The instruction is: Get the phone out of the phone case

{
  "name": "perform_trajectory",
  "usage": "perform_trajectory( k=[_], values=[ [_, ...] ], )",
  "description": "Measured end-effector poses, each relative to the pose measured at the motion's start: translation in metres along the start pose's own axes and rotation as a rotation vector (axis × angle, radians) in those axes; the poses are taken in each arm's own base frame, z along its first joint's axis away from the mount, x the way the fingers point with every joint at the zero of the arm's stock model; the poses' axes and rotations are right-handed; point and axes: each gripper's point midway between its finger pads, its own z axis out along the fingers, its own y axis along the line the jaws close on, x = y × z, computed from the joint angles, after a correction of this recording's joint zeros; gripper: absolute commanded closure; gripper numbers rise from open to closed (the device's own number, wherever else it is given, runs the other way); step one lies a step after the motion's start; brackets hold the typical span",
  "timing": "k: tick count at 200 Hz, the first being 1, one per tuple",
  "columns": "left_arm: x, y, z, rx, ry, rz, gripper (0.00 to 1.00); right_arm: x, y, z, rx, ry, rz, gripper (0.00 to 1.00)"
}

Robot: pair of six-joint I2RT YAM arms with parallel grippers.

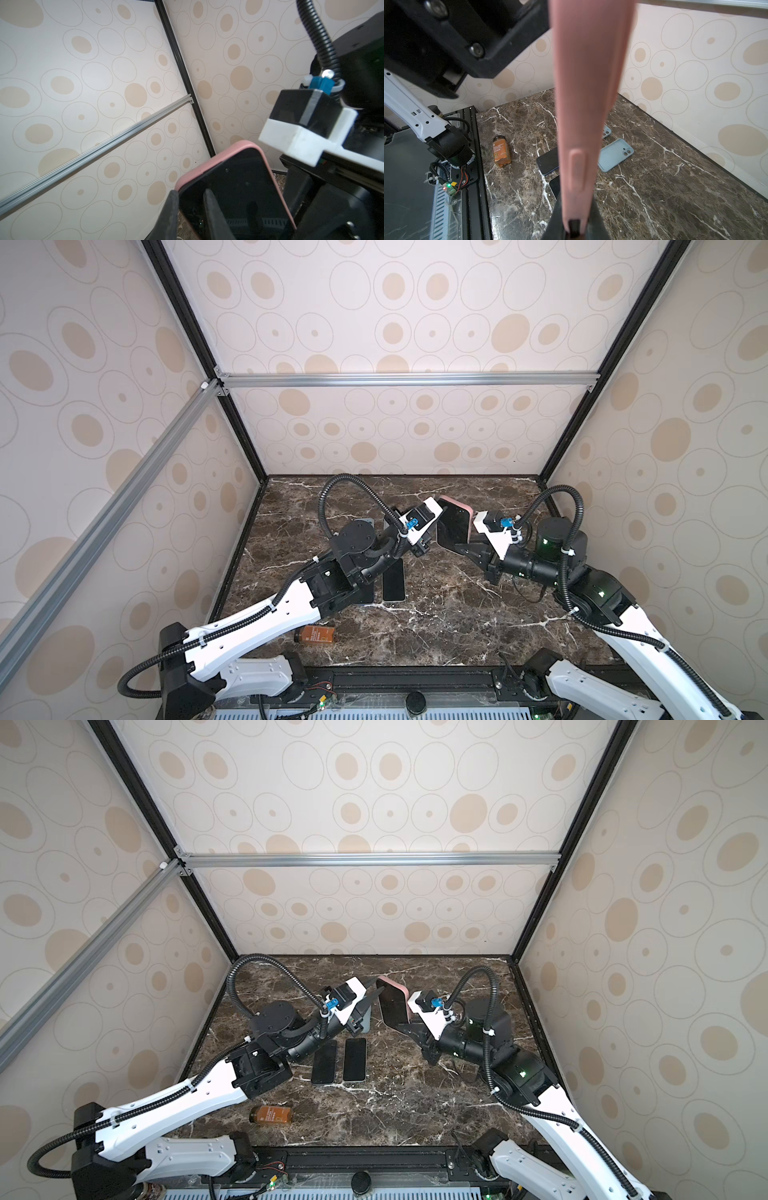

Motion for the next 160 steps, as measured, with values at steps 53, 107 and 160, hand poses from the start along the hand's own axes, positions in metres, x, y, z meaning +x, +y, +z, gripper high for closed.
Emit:
perform_trajectory(
  k=[53, 107, 160],
  values=[
    [-0.0021, -0.0042, 0.0001, 0.035, 0.010, -0.019, 0.78, -0.0003, 0.0039, -0.0035, -0.022, 0.010, -0.002, 1.00],
    [0.0014, -0.0072, 0.0020, 0.083, 0.030, -0.042, 0.77, 0.0037, 0.0056, -0.0047, -0.034, 0.031, -0.004, 1.00],
    [0.0004, -0.0076, 0.0015, 0.160, 0.019, -0.079, 0.77, 0.0028, 0.0073, -0.0065, -0.043, 0.038, -0.011, 1.00]
  ],
)
